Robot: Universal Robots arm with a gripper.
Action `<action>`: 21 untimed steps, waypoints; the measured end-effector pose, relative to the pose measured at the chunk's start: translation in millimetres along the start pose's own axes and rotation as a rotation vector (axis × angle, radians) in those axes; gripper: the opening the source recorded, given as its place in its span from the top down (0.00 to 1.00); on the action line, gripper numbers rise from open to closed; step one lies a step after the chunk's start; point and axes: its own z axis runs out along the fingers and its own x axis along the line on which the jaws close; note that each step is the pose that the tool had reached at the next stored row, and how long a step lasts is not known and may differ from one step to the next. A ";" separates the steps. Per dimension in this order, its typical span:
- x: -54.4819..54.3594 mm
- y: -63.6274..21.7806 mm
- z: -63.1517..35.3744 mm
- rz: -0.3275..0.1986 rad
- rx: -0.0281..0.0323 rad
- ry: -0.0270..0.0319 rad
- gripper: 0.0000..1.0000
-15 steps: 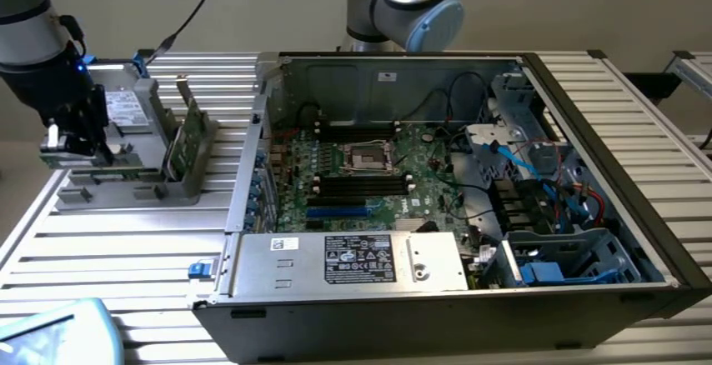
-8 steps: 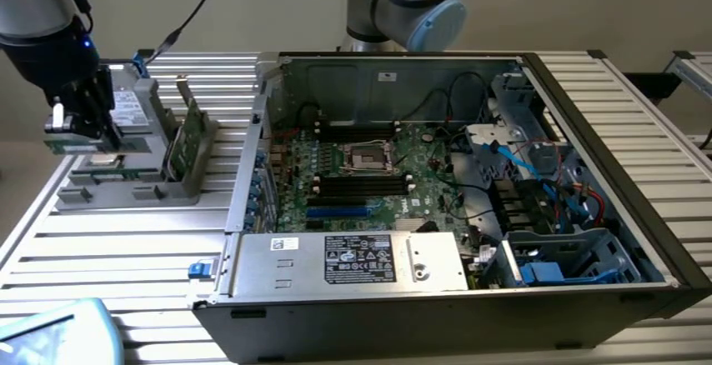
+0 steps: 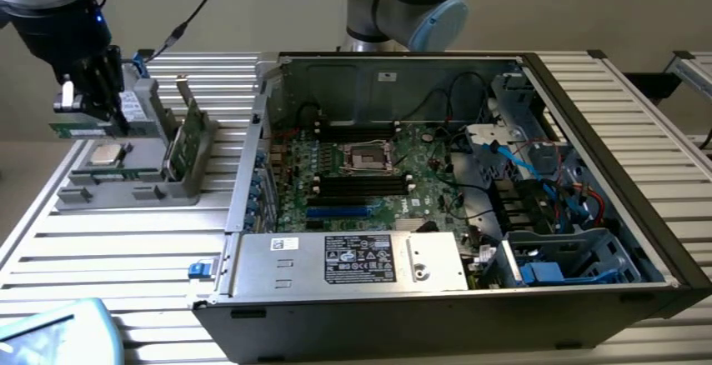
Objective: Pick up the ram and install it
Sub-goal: 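Pick up the ram and move it above insertion slot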
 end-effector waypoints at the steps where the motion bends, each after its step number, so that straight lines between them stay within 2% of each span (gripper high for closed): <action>1: 0.1 -3.0 -3.4 0.000 -0.0017 -0.0001 0.86; 6: 0.8 -18.5 -19.5 0.000 -0.0115 -0.0002 0.86; 10: 1.4 -31.7 -29.8 0.001 -0.0216 0.0021 0.86; 14: 2.1 -43.7 -34.2 0.001 -0.0375 0.0020 0.86; 15: 2.2 -47.3 -34.5 0.001 -0.0399 0.0009 0.86; 17: 2.7 -55.1 -35.7 0.001 -0.0423 0.0003 0.86; 21: 3.2 -65.4 -50.9 -0.001 -0.0472 0.0002 0.86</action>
